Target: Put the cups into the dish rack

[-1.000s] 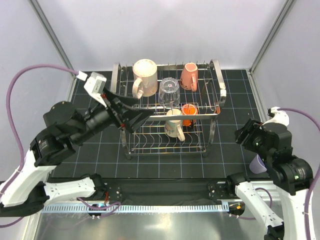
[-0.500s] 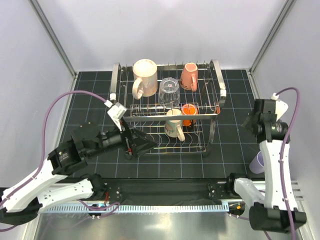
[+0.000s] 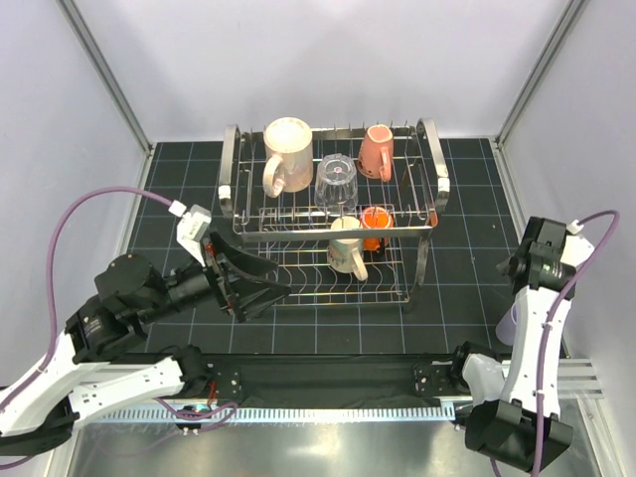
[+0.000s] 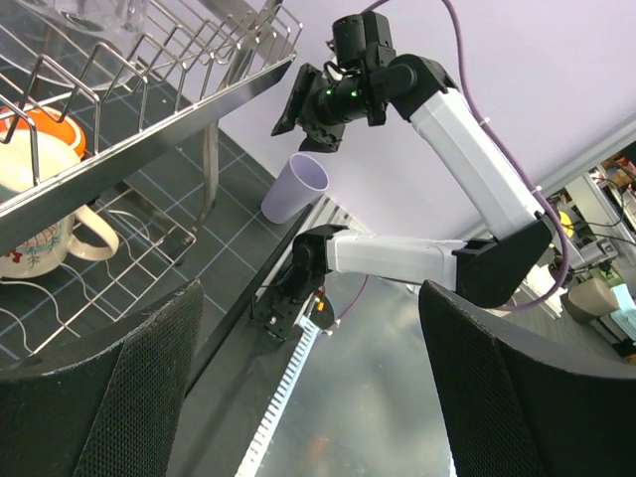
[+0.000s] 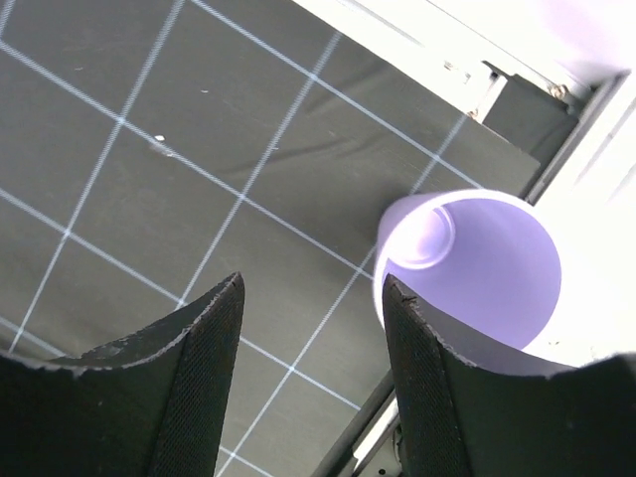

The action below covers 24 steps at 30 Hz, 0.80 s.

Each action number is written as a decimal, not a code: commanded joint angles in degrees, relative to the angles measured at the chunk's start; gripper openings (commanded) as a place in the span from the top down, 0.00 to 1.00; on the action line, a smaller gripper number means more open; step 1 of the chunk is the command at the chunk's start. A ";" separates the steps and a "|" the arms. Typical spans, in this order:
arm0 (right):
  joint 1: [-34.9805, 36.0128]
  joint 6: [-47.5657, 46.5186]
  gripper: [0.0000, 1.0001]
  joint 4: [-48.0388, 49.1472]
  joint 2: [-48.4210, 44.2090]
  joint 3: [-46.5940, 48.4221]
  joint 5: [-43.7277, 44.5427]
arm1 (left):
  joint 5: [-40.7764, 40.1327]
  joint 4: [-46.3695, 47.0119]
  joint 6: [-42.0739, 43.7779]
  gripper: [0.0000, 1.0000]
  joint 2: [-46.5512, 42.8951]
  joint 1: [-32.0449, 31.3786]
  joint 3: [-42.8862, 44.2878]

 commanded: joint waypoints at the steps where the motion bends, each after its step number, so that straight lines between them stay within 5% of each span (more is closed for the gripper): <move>1: -0.50 4.41 0.41 3.26 -1.88 -2.49 4.20 | 1.89 2.02 0.49 0.14 0.82 0.14 -0.52; 24: -1.73 16.01 0.46 -0.43 -0.12 -9.70 7.19 | 0.49 1.15 -0.30 0.15 -0.77 0.14 -2.82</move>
